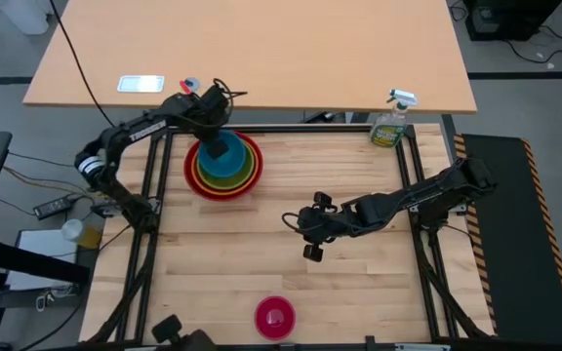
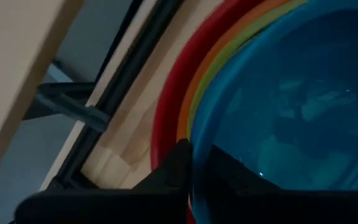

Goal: Nest bowls inside each other by size order
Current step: Stack the blue bowl on top of the green bowl, then stack the pink bowl on top of the blue bowl

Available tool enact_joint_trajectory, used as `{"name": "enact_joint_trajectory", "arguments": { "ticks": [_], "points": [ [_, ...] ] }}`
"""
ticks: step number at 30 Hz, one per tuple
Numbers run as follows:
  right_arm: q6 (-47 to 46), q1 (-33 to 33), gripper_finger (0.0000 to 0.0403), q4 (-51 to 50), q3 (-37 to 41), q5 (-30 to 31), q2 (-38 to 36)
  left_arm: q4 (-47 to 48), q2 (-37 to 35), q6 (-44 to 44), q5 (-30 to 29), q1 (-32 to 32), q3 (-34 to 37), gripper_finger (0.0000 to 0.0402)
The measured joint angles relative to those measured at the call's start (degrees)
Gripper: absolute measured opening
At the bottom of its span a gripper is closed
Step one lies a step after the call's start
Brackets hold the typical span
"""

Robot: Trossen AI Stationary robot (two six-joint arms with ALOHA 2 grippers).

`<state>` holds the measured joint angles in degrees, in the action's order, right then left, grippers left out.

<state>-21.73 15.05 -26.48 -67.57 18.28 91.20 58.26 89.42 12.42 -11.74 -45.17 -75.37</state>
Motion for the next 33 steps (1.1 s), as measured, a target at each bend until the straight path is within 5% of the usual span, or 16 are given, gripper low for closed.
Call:
{"name": "enact_joint_trajectory", "arguments": {
  "ticks": [13, 23, 28, 33],
  "points": [
    [0.32, 0.13, 0.0115, 1.18, 0.0, 0.04, 0.02, -0.55, 5.56, 5.67, 0.28, 0.99, 0.02, 0.005],
    [0.45, 0.15, 0.0115, 2.3, -0.02, 0.98, 0.04, -2.73, 5.09, 11.74, -2.69, 3.04, 0.02, 0.0191],
    [0.47, 0.15, 0.0115, 2.45, -0.02, 1.6, 0.04, -3.39, 1.69, 17.36, -3.04, 3.86, 0.01, 0.0219],
    [0.49, 0.15, 0.0115, 2.45, -0.02, 1.69, 0.04, -0.91, -3.51, 25.99, 10.7, 4.31, 0.0, 0.0209]
  ]
}}
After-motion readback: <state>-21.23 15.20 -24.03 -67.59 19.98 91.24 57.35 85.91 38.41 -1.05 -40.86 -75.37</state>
